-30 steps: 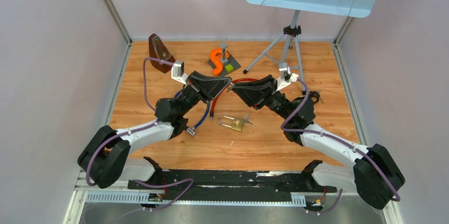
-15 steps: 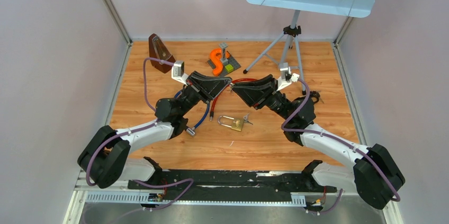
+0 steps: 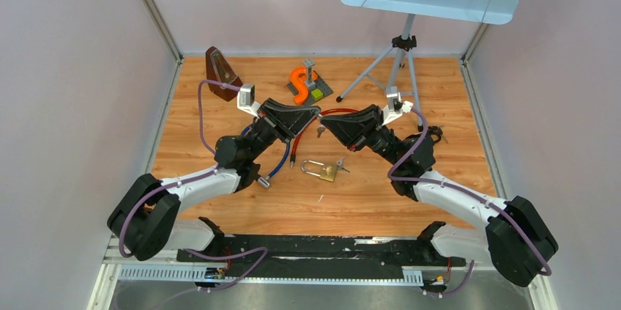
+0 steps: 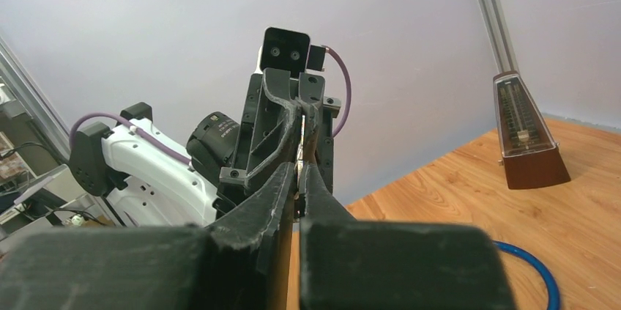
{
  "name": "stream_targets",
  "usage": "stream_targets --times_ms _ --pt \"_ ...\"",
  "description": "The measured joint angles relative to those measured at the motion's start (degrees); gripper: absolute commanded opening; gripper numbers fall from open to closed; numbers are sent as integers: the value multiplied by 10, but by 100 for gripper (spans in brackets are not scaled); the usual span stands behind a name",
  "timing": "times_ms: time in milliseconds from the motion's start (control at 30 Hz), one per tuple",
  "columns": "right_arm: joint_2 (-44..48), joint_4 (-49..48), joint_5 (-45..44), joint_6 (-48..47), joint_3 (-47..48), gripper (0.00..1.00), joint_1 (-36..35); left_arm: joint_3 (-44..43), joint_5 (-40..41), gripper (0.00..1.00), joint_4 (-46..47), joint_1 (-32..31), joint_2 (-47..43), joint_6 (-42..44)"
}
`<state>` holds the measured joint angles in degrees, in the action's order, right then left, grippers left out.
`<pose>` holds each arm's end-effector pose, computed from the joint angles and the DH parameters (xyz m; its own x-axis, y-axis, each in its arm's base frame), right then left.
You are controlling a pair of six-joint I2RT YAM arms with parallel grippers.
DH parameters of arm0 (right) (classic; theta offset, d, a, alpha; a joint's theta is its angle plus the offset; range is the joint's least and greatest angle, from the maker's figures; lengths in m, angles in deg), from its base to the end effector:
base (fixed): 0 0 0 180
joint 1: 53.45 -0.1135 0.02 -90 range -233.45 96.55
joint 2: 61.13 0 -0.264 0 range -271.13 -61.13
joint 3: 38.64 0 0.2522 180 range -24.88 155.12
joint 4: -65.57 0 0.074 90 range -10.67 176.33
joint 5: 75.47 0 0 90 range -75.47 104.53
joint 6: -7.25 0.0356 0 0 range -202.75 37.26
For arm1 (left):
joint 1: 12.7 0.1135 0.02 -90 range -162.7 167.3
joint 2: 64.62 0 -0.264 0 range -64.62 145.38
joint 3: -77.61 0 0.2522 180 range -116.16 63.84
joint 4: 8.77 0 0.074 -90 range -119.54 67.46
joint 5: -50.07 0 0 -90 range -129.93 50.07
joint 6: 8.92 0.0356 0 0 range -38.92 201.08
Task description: Unlock with the key
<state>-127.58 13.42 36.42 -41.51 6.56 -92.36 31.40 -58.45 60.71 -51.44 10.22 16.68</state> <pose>0.1795 0.1620 0.3191 -0.2478 0.5861 -0.7714 -0.8889 0.1792 0.4217 0.1909 -0.1677 0.3180 -0.4837 -0.7083 -0.5142 0.7975 -0.1145 -0.5924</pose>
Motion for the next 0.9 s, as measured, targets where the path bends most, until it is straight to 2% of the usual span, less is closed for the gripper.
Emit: stream_targets --times_ms 133,200,233,267,300,333,367,400,433,500,567,667,767,900 --pt "-5 -11 2 7 0 0 0 0 4 2 0 -2 0 0" --pt "-7 -12 2 8 0 0 0 0 7 14 0 -2 0 0" --pt "-7 -12 2 7 0 0 0 0 8 25 -1 -2 0 2" --pt "-7 -12 1 7 0 0 0 1 10 31 -2 -3 -2 2" --pt "-7 -8 -1 7 0 0 0 3 13 46 -3 -3 -4 5" --pt "-5 -1 -4 7 0 0 0 8 18 53 -7 -4 -10 6" --pt "-4 6 -7 7 -1 0 0 14 23 65 -13 -5 -19 13" --pt "1 21 -13 7 -2 0 0 21 28 72 -23 -5 -29 17" --pt "7 40 -21 7 -2 0 1 29 35 84 -45 -5 -48 24" --pt "25 85 -33 5 -2 0 4 37 50 97 -113 -5 -92 47" --pt "43 126 -41 2 -2 0 7 34 70 99 -200 -5 -143 78" --pt "63 179 -48 -4 -2 0 12 -1 131 100 -406 -5 -223 121" --pt "75 226 -49 -7 -2 0 15 -66 199 100 -600 -4 -264 153" --pt "77 267 -48 -6 -3 0 17 -98 286 98 -795 -2 -314 182"
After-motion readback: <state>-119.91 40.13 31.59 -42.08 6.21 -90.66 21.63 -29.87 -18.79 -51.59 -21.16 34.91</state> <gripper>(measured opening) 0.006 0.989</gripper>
